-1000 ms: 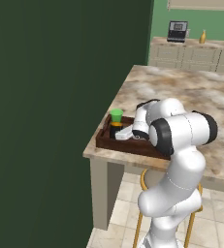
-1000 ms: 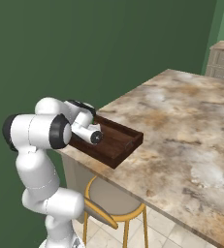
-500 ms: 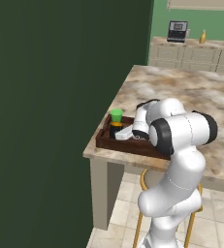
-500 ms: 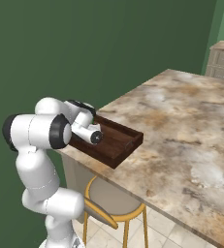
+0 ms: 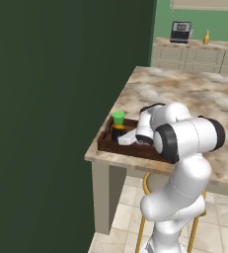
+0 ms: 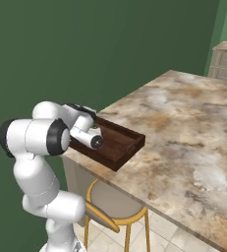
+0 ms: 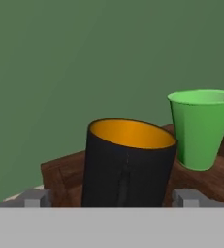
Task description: There is a tray on the dining counter. Grab the cup, mug, and pitcher and place them on the tray. The pitcher may be placed next to the tray if it cannot fit the tray.
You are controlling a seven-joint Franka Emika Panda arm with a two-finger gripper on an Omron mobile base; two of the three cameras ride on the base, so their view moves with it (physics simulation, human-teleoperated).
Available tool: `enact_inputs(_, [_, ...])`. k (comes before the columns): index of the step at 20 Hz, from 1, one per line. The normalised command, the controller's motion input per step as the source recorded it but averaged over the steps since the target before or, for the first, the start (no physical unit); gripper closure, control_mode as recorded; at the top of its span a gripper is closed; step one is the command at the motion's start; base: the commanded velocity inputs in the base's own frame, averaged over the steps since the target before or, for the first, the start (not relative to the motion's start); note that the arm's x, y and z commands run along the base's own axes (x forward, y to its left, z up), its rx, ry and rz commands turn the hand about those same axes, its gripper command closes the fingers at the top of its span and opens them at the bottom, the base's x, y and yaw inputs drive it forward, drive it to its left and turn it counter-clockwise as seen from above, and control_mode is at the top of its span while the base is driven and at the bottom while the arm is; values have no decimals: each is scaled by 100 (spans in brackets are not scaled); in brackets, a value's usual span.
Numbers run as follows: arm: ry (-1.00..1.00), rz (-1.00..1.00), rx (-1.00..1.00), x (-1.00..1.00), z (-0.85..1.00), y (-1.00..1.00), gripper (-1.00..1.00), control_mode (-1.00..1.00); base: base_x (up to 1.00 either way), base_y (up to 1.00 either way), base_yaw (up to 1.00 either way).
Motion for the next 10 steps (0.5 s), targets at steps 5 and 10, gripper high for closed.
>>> enact_inputs(5, [0, 0, 1, -20, 2, -2, -100, -100, 0, 0, 0])
enact_inputs(10, [0, -3, 3, -24, 33, -15, -100, -100, 0, 0, 0])
